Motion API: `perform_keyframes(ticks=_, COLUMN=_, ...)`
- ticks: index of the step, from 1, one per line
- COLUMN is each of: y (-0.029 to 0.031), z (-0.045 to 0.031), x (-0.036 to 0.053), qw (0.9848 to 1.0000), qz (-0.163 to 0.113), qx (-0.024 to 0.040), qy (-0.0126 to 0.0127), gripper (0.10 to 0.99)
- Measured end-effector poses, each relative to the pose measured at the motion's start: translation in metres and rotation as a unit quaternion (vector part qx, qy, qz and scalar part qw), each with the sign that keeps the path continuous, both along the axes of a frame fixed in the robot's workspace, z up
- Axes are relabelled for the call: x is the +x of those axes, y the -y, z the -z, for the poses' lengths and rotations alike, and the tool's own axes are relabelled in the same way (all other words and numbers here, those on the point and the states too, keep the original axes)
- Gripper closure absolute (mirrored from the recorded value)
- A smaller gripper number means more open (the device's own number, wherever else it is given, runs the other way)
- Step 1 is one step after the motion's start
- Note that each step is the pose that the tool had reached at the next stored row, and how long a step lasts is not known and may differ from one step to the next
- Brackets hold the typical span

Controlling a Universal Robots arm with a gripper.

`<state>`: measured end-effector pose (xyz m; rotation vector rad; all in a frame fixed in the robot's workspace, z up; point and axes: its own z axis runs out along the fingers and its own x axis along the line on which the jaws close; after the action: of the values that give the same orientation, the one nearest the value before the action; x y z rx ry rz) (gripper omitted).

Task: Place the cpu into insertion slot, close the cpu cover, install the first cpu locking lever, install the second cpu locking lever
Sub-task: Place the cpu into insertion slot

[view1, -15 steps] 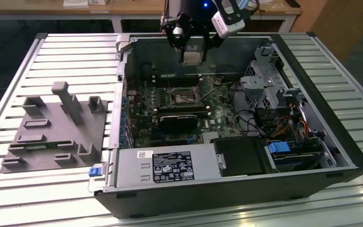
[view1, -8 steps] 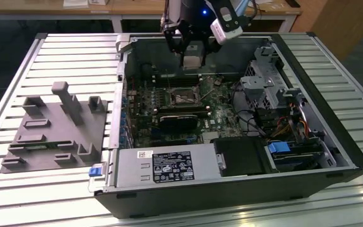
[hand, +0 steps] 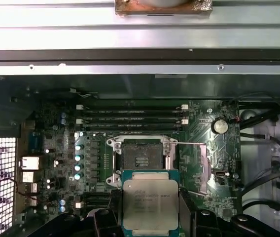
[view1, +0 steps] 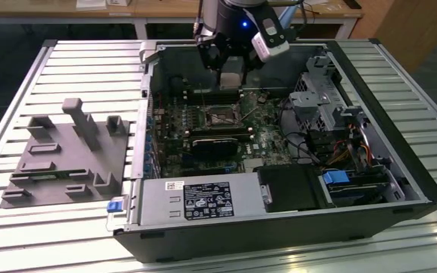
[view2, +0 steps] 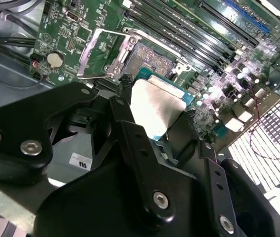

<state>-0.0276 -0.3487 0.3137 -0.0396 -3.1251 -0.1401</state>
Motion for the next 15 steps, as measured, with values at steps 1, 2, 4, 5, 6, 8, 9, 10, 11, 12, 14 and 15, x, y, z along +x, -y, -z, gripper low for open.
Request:
perform_keyframes(ticks=1, y=0.0000, z=0.0018, x=0.0000, qw=1.0000, qz=0.000, qx=0.0000, qy=0.0000, gripper=0.549)
perform_keyframes(ticks=2, y=0.0000, z=0.0037, x=0.0000, qw=1.0000, qz=0.000, qx=0.0001, qy=0.0000, gripper=0.549)
perform_keyframes(ticks=4, y=0.0000, z=0.0073, x=0.0000, qw=1.0000, qz=0.000, qx=0.0000, qy=0.0000, gripper=0.549)
perform_keyframes(ticks=5, y=0.0000, z=0.0091, x=0.0000, qw=1.0000, qz=0.000, qx=0.0000, qy=0.0000, gripper=0.549)
perform_keyframes(ticks=6, y=0.0000, z=0.0109, x=-0.0001, qw=1.0000, qz=0.000, qx=0.0001, qy=0.0000, gripper=0.549)
perform_keyframes(ticks=8, y=0.0000, z=0.0138, x=-0.0001, qw=1.0000, qz=0.003, qx=0.0001, qy=0.0000, gripper=0.549)
perform_keyframes(ticks=9, y=0.0000, z=0.0147, x=-0.0001, qw=0.9999, qz=0.011, qx=0.0001, qy=0.0000, gripper=0.549)
perform_keyframes(ticks=10, y=0.0000, z=0.0155, x=-0.0001, qw=0.9998, qz=0.020, qx=0.0000, qy=0.0000, gripper=0.549)
perform_keyframes(ticks=11, y=0.0000, z=0.0163, x=-0.0001, qw=0.9996, qz=0.029, qx=0.0001, qy=0.0000, gripper=0.549)
perform_keyframes(ticks=12, y=0.0000, z=0.0171, x=-0.0001, qw=0.9993, qz=0.038, qx=0.0000, qy=0.0000, gripper=0.549)
perform_keyframes(ticks=14, y=0.0000, z=0.0187, x=-0.0001, qw=0.9984, qz=0.056, qx=0.0000, qy=0.0000, gripper=0.549)
perform_keyframes(ticks=15, y=0.0000, z=0.0196, x=-0.0001, qw=0.9979, qz=0.065, qx=0.0000, qy=0.0000, gripper=0.549)
